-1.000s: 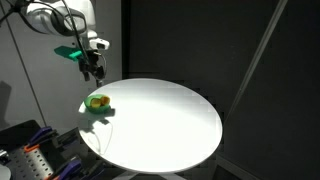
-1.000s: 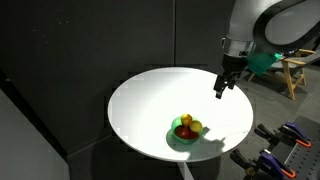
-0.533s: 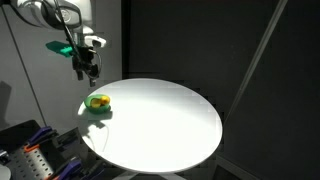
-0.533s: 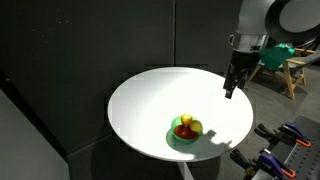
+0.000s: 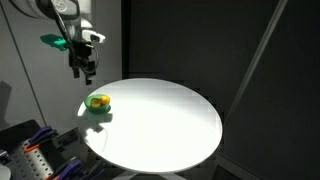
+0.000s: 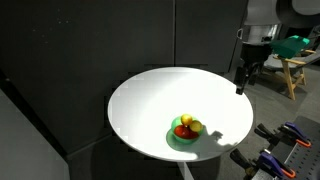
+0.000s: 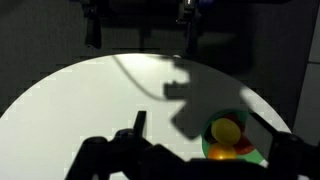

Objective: Pick up the yellow toy lemon and put it in the green bowl

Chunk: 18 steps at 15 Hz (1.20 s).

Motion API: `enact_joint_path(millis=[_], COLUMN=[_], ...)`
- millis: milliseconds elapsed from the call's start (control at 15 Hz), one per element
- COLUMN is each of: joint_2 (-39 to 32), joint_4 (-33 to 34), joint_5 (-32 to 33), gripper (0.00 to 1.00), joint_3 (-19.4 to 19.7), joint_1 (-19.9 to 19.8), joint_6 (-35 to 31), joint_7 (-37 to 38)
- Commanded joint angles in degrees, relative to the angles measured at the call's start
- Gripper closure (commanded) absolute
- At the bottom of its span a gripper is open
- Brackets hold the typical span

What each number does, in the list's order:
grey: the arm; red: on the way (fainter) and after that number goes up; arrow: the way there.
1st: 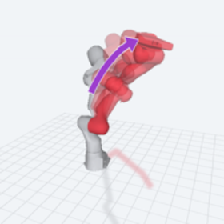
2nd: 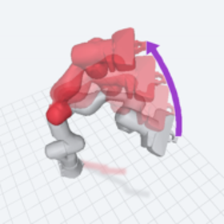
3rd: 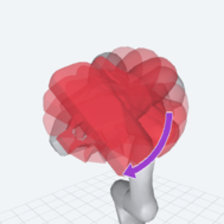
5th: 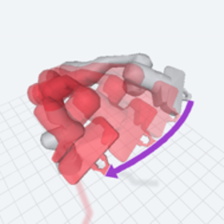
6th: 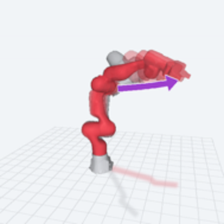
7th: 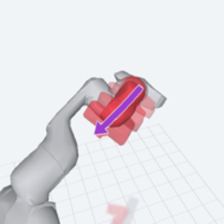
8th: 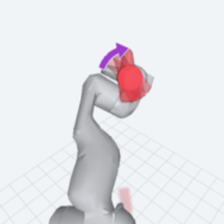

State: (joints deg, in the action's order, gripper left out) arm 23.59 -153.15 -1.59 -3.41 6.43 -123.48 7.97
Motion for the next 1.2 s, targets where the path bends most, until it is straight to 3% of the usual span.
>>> enact_joint_path(millis=[0,1133], joint_2=[3.11,3.09], joint_4=[-0.15,0.04], joint_5=[-0.65,-0.28], gripper=[0.0,0.0], joint_3=[-0.08,-0.57], joint_1=[-1.46,-2.21], joint_6=[2.7,1.92], joint_7=[-0.39,-0.23])
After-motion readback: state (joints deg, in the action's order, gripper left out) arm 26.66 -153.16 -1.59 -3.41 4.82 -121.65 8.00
